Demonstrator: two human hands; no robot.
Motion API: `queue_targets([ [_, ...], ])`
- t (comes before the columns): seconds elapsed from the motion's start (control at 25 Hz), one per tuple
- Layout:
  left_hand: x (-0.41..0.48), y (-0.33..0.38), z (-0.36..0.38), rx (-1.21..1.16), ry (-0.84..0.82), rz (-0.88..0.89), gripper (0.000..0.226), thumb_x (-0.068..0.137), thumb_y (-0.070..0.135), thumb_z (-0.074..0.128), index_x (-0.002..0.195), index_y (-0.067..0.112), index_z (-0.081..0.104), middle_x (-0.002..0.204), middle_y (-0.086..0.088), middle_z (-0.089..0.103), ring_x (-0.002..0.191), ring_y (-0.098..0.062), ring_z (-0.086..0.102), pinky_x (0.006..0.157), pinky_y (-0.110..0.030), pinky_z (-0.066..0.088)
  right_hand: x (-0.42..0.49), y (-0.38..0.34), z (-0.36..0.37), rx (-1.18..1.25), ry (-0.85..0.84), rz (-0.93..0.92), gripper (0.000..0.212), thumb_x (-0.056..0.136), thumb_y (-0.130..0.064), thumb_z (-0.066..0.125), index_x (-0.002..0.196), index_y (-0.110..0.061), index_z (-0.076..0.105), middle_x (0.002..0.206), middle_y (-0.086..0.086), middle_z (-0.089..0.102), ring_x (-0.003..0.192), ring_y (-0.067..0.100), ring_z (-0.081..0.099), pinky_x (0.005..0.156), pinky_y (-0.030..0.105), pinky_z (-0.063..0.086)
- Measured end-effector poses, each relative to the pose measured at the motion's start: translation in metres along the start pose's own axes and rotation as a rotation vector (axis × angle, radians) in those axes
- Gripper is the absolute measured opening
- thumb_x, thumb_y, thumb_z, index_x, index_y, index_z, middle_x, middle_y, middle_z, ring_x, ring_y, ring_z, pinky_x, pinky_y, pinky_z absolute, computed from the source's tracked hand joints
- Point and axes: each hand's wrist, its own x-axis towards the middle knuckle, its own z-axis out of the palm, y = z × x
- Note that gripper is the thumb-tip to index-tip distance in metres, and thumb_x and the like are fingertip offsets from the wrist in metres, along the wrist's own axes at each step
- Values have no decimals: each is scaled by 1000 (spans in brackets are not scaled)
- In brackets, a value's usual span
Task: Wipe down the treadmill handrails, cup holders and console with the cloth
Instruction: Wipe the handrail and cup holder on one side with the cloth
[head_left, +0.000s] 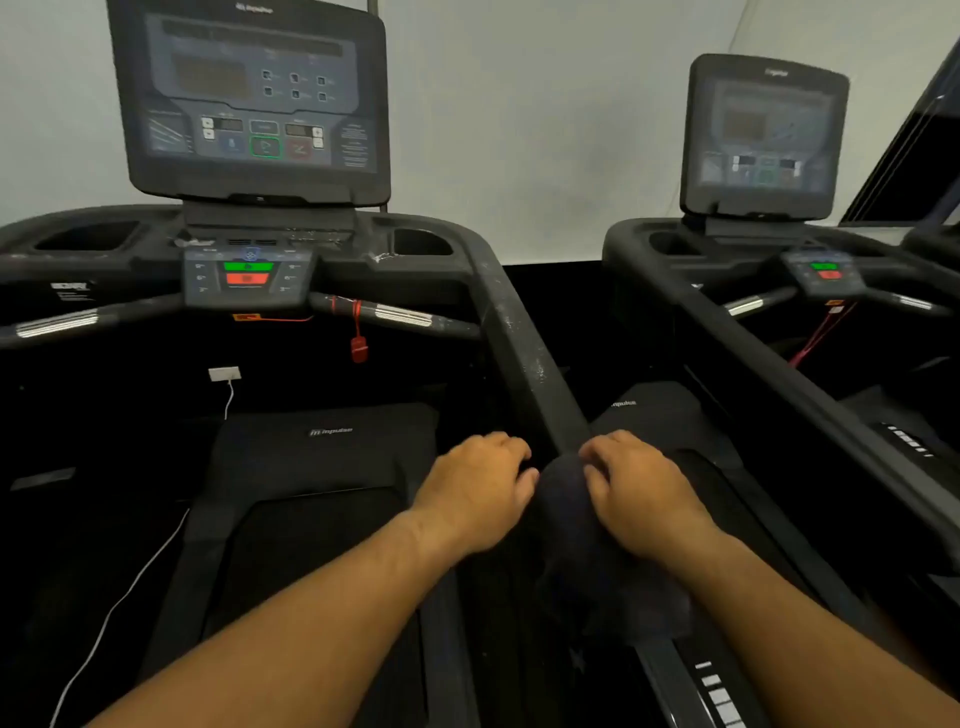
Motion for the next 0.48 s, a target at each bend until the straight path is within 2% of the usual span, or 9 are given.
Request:
queue_targets([
  [0.16, 14, 15, 35, -230, -201, -240, 40, 98, 45, 46, 131, 23, 52, 124, 4, 57, 109, -16, 56, 92, -36, 49, 4, 17, 9, 50, -39, 56, 29, 98, -32, 47, 125, -26, 54, 126, -7, 53, 107, 13, 52, 88, 30, 46],
  [0.24, 21, 13, 47, -393, -219, -320, 40, 98, 44, 48, 132, 22, 50, 123, 4, 56, 106, -14, 56, 90, -35, 51, 10, 22, 12, 88, -69, 53, 33, 98, -32, 47, 130, -25, 51, 130, -7, 51, 113, 11, 50, 91, 27, 43],
  [0.36, 23, 6, 53, -626, -231, -414, 35, 97, 42, 53, 126, 23, 49, 110, 5, 59, 95, -9, 58, 75, -23, 50, 17, 26, 13, 119, -122, 38, 37, 98, -34, 47, 135, -27, 46, 133, -7, 46, 118, 11, 45, 95, 28, 42],
  [0.48, 22, 5, 53, -698, -260, -458, 21, 97, 43, 54, 103, 23, 57, 91, 2, 63, 78, -10, 60, 65, -26, 50, 18, 26, 13, 123, -142, 23, 32, 98, -34, 46, 129, -29, 48, 124, -8, 47, 111, 9, 45, 94, 31, 44],
])
